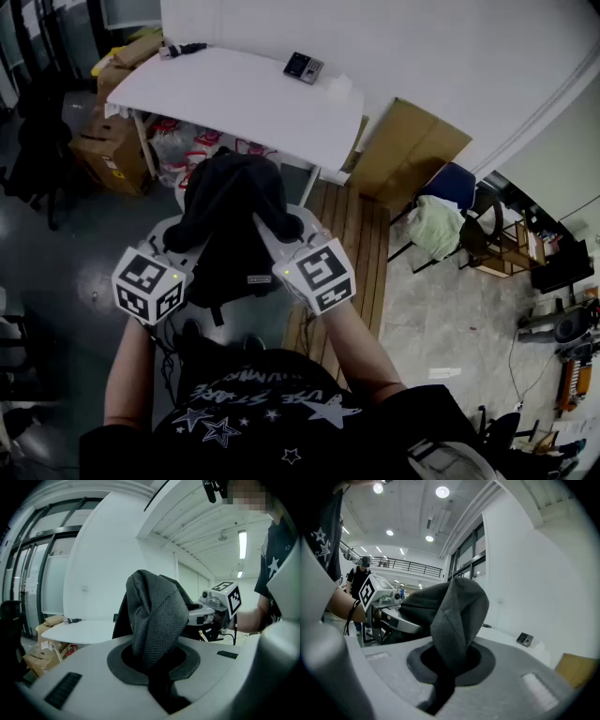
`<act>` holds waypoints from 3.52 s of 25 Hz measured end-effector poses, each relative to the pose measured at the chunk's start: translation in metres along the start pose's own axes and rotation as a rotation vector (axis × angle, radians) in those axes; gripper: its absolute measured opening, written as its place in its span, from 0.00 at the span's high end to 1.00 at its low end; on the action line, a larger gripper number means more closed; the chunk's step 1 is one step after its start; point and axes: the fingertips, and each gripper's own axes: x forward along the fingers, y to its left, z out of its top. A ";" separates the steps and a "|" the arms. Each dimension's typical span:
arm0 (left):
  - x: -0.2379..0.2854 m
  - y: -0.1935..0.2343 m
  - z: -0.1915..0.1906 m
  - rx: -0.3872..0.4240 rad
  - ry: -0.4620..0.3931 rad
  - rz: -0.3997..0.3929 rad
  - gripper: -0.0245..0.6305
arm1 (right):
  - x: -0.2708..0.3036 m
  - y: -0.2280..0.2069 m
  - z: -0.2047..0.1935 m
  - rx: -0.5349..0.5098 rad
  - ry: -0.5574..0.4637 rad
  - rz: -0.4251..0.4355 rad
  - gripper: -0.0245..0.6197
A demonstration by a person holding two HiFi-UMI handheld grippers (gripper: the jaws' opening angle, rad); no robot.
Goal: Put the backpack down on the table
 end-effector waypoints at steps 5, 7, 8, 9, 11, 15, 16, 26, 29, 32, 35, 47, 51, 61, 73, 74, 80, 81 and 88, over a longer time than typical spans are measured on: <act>0.007 -0.006 0.001 -0.001 0.002 -0.005 0.88 | -0.006 -0.007 -0.003 -0.004 0.001 -0.004 0.93; 0.010 -0.009 0.001 -0.004 0.004 -0.008 0.88 | -0.008 -0.008 -0.006 -0.004 0.003 -0.006 0.93; 0.011 -0.010 0.000 -0.005 0.006 -0.008 0.88 | -0.009 -0.009 -0.006 -0.002 0.003 -0.005 0.93; 0.012 -0.011 0.000 -0.006 0.008 -0.008 0.88 | -0.010 -0.009 -0.006 0.000 0.004 -0.004 0.93; 0.012 -0.012 -0.003 -0.008 0.014 -0.010 0.88 | -0.011 -0.008 -0.007 0.004 0.006 0.004 0.93; 0.012 -0.014 -0.003 -0.012 0.024 -0.007 0.88 | -0.013 -0.007 -0.009 0.011 0.009 0.021 0.93; 0.012 -0.016 -0.002 -0.011 0.027 -0.004 0.88 | -0.015 -0.008 -0.008 0.013 0.005 0.026 0.93; 0.001 -0.018 0.001 -0.022 0.038 0.027 0.88 | -0.014 -0.003 -0.001 0.011 -0.008 0.062 0.93; 0.005 -0.012 -0.002 -0.024 0.042 0.030 0.88 | -0.008 -0.006 -0.005 0.031 0.008 0.068 0.93; 0.010 -0.003 -0.005 -0.033 0.040 0.036 0.88 | 0.002 -0.010 -0.008 0.034 0.018 0.064 0.93; 0.009 0.010 -0.008 -0.042 0.037 0.037 0.88 | 0.016 -0.009 -0.007 0.028 0.023 0.062 0.93; 0.031 0.077 -0.008 -0.045 0.034 -0.006 0.88 | 0.079 -0.032 -0.003 0.038 0.046 0.038 0.93; 0.047 0.110 -0.006 -0.048 0.035 -0.024 0.88 | 0.111 -0.050 -0.002 0.043 0.056 0.024 0.93; 0.075 0.214 0.016 -0.018 0.030 -0.045 0.88 | 0.207 -0.090 0.022 0.055 0.038 -0.006 0.93; 0.102 0.304 0.030 -0.017 0.031 -0.124 0.88 | 0.288 -0.124 0.040 0.062 0.073 -0.069 0.93; 0.104 0.310 0.031 -0.016 0.031 -0.134 0.88 | 0.294 -0.126 0.041 0.063 0.076 -0.077 0.93; 0.117 0.341 0.039 0.005 0.020 -0.169 0.88 | 0.320 -0.141 0.048 0.059 0.079 -0.109 0.93; 0.118 0.345 0.040 0.006 0.018 -0.169 0.88 | 0.324 -0.143 0.050 0.056 0.080 -0.110 0.93; 0.135 0.367 0.053 0.000 0.008 -0.151 0.88 | 0.344 -0.166 0.059 0.036 0.076 -0.110 0.93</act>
